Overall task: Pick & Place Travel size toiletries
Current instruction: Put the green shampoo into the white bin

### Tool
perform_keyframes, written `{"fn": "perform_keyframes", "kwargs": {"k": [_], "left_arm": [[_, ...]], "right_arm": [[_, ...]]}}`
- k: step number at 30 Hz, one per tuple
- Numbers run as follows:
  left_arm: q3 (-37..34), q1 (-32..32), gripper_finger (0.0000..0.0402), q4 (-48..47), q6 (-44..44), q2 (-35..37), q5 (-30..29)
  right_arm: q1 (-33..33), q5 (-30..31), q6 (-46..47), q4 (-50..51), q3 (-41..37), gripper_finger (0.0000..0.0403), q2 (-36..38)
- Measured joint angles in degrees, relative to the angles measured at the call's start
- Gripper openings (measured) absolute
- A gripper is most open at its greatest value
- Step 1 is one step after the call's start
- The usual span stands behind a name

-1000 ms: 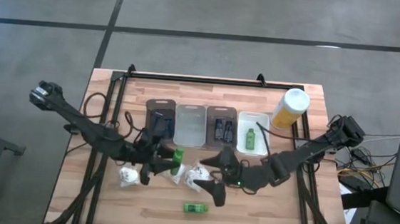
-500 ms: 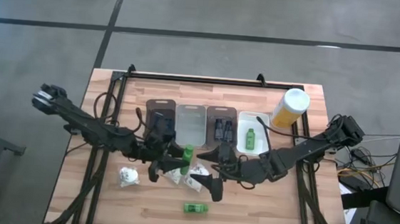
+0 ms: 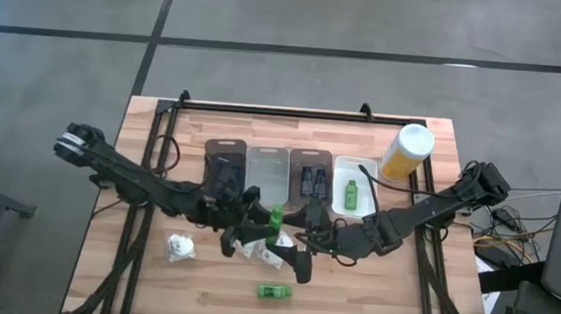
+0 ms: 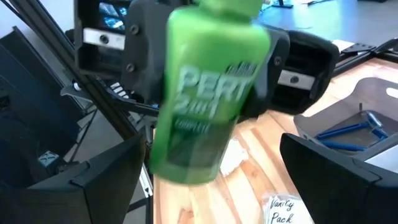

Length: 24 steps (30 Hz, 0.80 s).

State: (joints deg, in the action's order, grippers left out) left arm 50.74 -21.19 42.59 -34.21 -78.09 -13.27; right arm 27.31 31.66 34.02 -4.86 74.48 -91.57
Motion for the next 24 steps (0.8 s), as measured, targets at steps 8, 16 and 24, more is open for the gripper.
{"fn": "perform_keyframes", "kwargs": {"k": [8, 16, 24], "left_arm": [[3.9, 0.1, 0.0170, -0.5, 2.0, -3.8, 2.2], [4.5, 0.4, 0.0170, -3.8, 3.6, -2.7, 2.3], [4.4, 0.4, 0.0170, -5.3, 3.1, -2.7, 2.0]], "right_arm": [[-0.6, -0.2, 0.1, 0.0, 0.0, 0.0368, 0.0], [-0.6, -0.7, 1.5, 0.9, 0.0, 0.0347, 0.0], [-0.6, -1.3, 2.9, 1.7, 0.0, 0.0276, 0.1]]}}
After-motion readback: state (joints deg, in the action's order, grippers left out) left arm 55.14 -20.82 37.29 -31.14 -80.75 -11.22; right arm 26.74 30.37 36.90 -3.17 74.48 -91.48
